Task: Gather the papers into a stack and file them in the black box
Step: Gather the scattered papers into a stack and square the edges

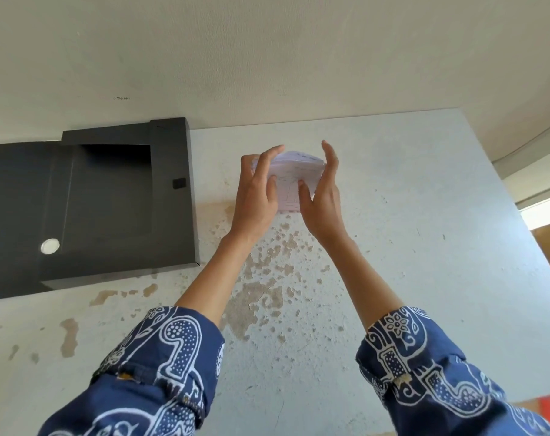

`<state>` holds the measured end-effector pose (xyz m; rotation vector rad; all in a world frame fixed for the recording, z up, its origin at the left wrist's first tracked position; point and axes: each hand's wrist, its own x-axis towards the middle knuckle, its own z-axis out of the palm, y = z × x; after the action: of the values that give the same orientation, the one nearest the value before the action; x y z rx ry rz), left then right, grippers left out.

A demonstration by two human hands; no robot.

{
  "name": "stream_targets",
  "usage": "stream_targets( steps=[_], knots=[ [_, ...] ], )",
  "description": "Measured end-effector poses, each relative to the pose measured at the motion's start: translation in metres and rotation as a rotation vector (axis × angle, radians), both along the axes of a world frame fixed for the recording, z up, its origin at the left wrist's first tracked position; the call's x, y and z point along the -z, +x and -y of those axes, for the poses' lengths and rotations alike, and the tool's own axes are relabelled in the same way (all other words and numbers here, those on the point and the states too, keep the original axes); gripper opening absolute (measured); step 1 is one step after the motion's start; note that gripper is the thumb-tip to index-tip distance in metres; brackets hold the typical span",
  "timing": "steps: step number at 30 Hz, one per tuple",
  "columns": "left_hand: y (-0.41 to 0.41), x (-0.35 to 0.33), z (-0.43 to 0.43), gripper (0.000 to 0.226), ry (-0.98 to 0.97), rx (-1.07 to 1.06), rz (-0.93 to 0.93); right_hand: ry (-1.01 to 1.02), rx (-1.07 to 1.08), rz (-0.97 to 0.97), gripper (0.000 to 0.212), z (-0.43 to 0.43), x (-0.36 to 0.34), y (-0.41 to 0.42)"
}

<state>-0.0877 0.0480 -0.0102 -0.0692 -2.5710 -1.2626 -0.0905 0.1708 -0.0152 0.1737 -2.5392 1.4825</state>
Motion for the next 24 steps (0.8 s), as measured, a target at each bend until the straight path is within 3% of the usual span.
stream_targets(
  steps=[8,11,14,17,20,24],
  knots=[
    [0.002,-0.002,0.003,0.048,-0.008,-0.003,-0.019,0.277,0.005,-0.113,0.06,0.002,0.004,0.007],
    [0.001,-0.003,0.002,0.063,0.138,-0.032,0.034,0.28,0.015,-0.148,0.056,0.002,0.006,0.005],
    [-0.001,-0.004,0.003,0.069,0.31,-0.082,0.163,0.129,0.013,-0.122,0.056,0.001,0.005,0.004],
    [-0.005,0.0,0.007,0.05,0.335,-0.037,0.212,-0.087,0.037,0.053,0.052,-0.004,0.008,-0.001],
    [-0.01,0.005,0.01,0.029,0.363,-0.001,0.254,-0.189,0.029,0.222,0.032,-0.009,0.011,-0.008],
    [-0.016,0.008,0.009,0.026,0.424,0.027,0.3,-0.294,-0.017,0.292,0.031,-0.006,0.008,-0.011]
  ],
)
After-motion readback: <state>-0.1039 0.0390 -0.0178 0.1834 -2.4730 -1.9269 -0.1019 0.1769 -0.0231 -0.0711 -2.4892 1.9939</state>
